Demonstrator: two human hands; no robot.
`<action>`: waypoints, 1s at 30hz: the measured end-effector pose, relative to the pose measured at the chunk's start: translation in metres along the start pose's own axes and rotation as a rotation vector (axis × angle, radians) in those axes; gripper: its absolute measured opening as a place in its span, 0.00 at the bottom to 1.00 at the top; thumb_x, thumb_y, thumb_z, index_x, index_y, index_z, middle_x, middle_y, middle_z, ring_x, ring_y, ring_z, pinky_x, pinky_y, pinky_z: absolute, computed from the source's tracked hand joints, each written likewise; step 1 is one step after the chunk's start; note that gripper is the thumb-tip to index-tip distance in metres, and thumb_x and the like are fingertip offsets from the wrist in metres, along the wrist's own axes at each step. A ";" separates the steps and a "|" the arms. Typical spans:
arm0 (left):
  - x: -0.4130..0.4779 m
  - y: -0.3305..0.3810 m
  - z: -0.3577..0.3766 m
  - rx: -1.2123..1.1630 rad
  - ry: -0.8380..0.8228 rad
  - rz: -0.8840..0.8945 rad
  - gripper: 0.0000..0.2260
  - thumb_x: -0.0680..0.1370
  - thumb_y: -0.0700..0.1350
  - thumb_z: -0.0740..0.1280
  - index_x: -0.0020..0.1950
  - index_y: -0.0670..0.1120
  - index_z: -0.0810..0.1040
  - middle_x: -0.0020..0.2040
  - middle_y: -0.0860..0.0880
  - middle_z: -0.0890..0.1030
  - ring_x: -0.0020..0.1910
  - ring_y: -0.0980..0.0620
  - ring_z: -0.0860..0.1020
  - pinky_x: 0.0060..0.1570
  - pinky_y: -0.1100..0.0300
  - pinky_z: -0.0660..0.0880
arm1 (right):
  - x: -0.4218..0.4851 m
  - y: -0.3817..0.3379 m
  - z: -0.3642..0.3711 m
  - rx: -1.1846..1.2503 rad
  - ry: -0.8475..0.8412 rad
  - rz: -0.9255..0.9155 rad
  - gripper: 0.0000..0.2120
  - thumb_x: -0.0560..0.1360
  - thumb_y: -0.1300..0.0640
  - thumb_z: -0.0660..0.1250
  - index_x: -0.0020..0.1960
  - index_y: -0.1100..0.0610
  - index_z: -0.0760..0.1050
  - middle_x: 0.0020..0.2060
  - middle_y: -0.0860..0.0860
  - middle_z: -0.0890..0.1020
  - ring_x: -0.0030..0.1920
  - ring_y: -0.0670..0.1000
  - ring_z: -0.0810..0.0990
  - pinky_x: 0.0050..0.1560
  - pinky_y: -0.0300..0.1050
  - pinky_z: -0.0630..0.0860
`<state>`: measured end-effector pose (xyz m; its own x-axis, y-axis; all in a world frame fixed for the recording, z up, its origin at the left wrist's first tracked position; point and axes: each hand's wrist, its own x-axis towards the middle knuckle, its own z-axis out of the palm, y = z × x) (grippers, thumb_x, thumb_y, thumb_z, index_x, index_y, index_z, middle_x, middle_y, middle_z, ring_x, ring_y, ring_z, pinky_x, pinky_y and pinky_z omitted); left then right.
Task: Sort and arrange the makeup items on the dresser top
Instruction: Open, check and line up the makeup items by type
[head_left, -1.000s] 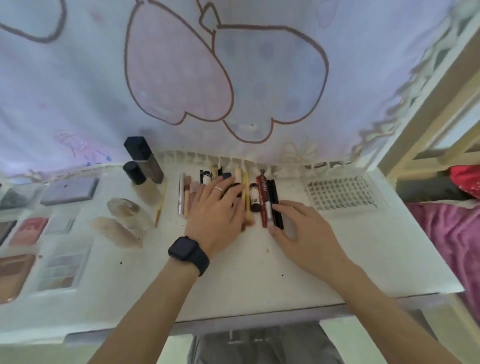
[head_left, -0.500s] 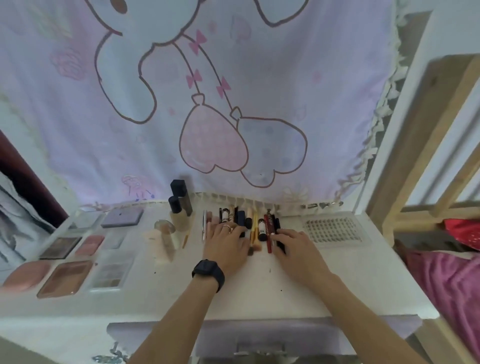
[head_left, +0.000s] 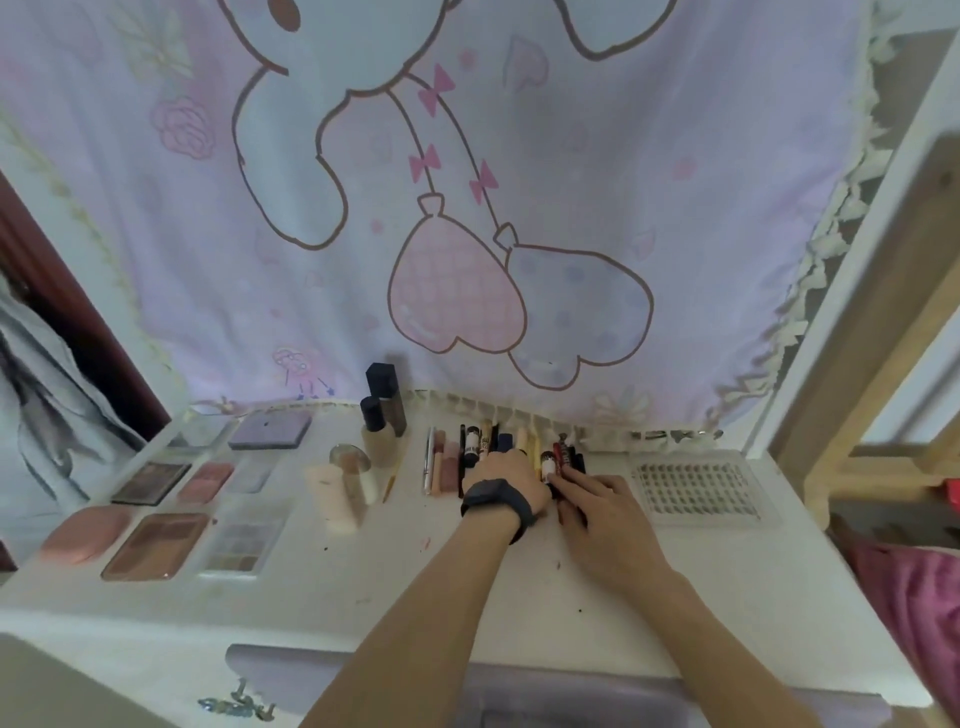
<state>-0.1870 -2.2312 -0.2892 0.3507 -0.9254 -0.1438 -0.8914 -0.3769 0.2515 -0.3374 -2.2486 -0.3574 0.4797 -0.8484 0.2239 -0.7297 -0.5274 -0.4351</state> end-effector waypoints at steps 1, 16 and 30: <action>0.002 0.001 -0.002 -0.017 -0.007 -0.007 0.08 0.78 0.46 0.65 0.50 0.42 0.77 0.36 0.47 0.75 0.30 0.52 0.72 0.24 0.62 0.65 | -0.001 0.001 0.001 0.006 0.007 0.000 0.19 0.84 0.50 0.60 0.74 0.45 0.72 0.73 0.42 0.72 0.69 0.52 0.67 0.67 0.38 0.63; -0.032 -0.047 -0.041 -0.560 -0.177 -0.091 0.05 0.70 0.44 0.76 0.41 0.42 0.86 0.32 0.49 0.81 0.33 0.53 0.76 0.31 0.64 0.72 | -0.009 0.002 -0.008 0.126 -0.024 0.056 0.18 0.83 0.50 0.60 0.73 0.44 0.73 0.75 0.43 0.68 0.72 0.51 0.66 0.71 0.44 0.64; -0.098 -0.192 -0.139 -1.163 0.111 -0.123 0.07 0.79 0.41 0.68 0.54 0.40 0.84 0.44 0.47 0.84 0.34 0.52 0.73 0.33 0.64 0.68 | 0.051 -0.138 0.022 -0.031 -0.176 -0.254 0.18 0.83 0.53 0.56 0.71 0.43 0.71 0.67 0.48 0.74 0.68 0.54 0.66 0.66 0.50 0.67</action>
<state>-0.0102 -2.0737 -0.1902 0.4907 -0.8569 -0.1581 -0.0716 -0.2205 0.9728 -0.2018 -2.2179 -0.3052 0.7238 -0.6696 0.1666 -0.5886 -0.7252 -0.3573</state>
